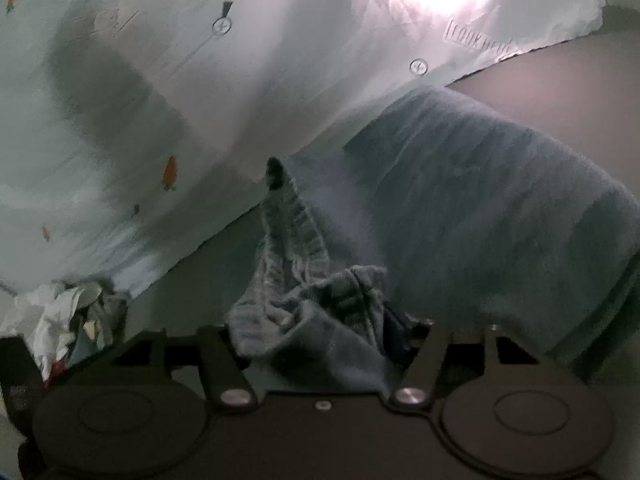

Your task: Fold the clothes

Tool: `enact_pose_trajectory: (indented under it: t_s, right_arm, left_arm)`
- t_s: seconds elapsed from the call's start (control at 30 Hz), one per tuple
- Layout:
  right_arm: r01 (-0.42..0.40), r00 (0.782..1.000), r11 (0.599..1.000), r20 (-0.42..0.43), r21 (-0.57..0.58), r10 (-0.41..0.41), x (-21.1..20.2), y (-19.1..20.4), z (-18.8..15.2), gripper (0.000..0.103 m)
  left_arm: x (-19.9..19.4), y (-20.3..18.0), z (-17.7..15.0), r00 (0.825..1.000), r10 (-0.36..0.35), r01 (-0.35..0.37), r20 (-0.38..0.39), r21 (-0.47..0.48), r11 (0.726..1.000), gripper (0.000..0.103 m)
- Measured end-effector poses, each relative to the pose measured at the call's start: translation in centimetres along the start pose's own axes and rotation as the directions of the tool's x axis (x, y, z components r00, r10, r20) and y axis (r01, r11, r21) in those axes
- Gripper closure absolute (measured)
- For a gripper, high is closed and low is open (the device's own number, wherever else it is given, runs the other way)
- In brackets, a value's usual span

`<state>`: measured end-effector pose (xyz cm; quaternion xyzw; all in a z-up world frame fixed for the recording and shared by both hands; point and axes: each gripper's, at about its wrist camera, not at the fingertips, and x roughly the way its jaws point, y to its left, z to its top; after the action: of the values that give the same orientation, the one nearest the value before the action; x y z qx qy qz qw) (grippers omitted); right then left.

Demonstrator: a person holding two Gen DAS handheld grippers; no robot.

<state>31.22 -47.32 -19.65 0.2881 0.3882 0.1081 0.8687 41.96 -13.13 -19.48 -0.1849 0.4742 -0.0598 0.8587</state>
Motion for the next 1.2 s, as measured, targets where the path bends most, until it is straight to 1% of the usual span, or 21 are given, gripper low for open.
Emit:
enact_pose_trajectory:
  t_s: [0.1, 0.2, 0.3, 0.4, 0.47, 0.53, 0.57, 0.63, 0.7, 0.73, 0.8, 0.87, 0.9, 0.93, 1.0, 1.1, 1.17, 1.2]
  right_arm:
    - [-0.047, 0.997, 0.998, -0.059, 0.034, 0.049, -0.7, -0.5, -0.3, 0.028]
    - [-0.086, 0.992, 0.989, -0.083, 0.119, 0.096, -2.0, -1.8, -0.2, 0.028]
    - [-0.110, 0.993, 0.983, -0.028, 0.150, 0.115, -4.0, -2.7, 0.8, 0.028]
    - [-0.094, 0.993, 0.984, 0.080, 0.149, 0.083, -6.1, -3.4, 2.7, 0.027]
    - [-0.031, 0.991, 0.993, 0.131, 0.116, 0.015, -7.0, -3.9, 4.2, 0.025]
    - [0.047, 0.986, 0.996, 0.159, 0.079, -0.059, -7.1, -4.4, 5.3, 0.026]
    - [0.070, 0.984, 0.995, 0.158, 0.067, -0.080, -6.8, -4.7, 5.7, 0.029]
    - [0.043, 0.989, 0.996, 0.136, 0.077, -0.053, -5.2, -5.2, 6.1, 0.060]
    - [-0.003, 0.994, 0.994, 0.106, 0.110, -0.009, -3.2, -5.8, 6.3, 0.068]
    - [-0.027, 0.997, 0.991, 0.078, 0.130, 0.017, -1.7, -5.8, 6.2, 0.071]
    - [-0.058, 0.998, 0.985, 0.028, 0.160, 0.055, 1.2, -5.5, 5.8, 0.072]
    - [-0.072, 0.997, 0.987, -0.019, 0.141, 0.076, 3.5, -4.3, 5.0, 0.070]
    - [-0.065, 0.997, 0.992, -0.033, 0.111, 0.069, 4.4, -3.3, 4.7, 0.065]
    - [-0.047, 0.998, 0.996, -0.036, 0.070, 0.049, 5.1, -2.3, 4.6, 0.058]
    - [-0.017, 0.999, 1.000, -0.039, -0.015, 0.016, 6.5, -0.2, 4.4, 0.052]
    - [0.004, 0.999, 0.996, -0.043, -0.087, -0.008, 8.6, 1.3, 4.4, 0.049]
    - [0.019, 0.999, 0.994, -0.041, -0.110, -0.024, 10.0, 1.8, 4.5, 0.047]
    - [0.020, 0.999, 0.994, -0.045, -0.109, -0.025, 10.5, 1.9, 4.6, 0.044]
  left_arm:
    - [0.1, -0.1, -0.2, 1.000, 0.003, -0.003, -0.010, -0.005, 1.000, 0.000]
    - [0.7, -0.2, -0.3, 1.000, 0.012, -0.012, -0.026, 0.001, 1.000, 0.000]
    - [1.4, -0.5, -0.5, 0.998, 0.032, -0.031, -0.047, 0.024, 0.999, 0.000]
    - [2.8, -0.9, -0.7, 0.996, 0.052, -0.048, -0.077, 0.050, 0.998, 0.000]
    - [3.7, -1.1, -0.8, 0.993, 0.061, -0.054, -0.097, 0.065, 0.996, 0.000]
    - [4.5, -1.3, -0.9, 0.991, 0.074, -0.065, -0.113, 0.076, 0.995, 0.000]
    - [4.9, -1.3, -1.1, 0.990, 0.081, -0.072, -0.120, 0.078, 0.994, 0.000]
    - [5.6, -1.2, -1.3, 0.987, 0.090, -0.080, -0.130, 0.079, 0.994, 0.000]
    - [6.1, -1.2, -1.4, 0.987, 0.090, -0.081, -0.132, 0.077, 0.994, 0.002]
    - [6.3, -1.1, -1.4, 0.987, 0.090, -0.081, -0.132, 0.076, 0.994, 0.002]
    - [6.3, -1.2, -1.4, 0.989, 0.084, -0.073, -0.125, 0.084, 0.994, 0.003]
    - [6.3, -1.2, -1.5, 0.989, 0.083, -0.072, -0.123, 0.096, 0.993, 0.004]
    - [6.3, -1.2, -1.6, 0.989, 0.083, -0.072, -0.120, 0.099, 0.992, 0.004]
    - [6.2, -1.1, -1.7, 0.990, 0.083, -0.071, -0.116, 0.101, 0.992, 0.004]
    - [6.3, -1.1, -1.7, 0.990, 0.083, -0.071, -0.115, 0.100, 0.992, 0.004]
    - [6.5, -1.0, -1.3, 0.990, 0.076, -0.065, -0.119, 0.088, 0.994, 0.004]
    - [6.5, -0.9, -0.8, 0.991, 0.068, -0.059, -0.119, 0.078, 0.995, 0.004]
    - [6.5, -0.8, -0.6, 0.991, 0.067, -0.058, -0.117, 0.073, 0.996, 0.004]
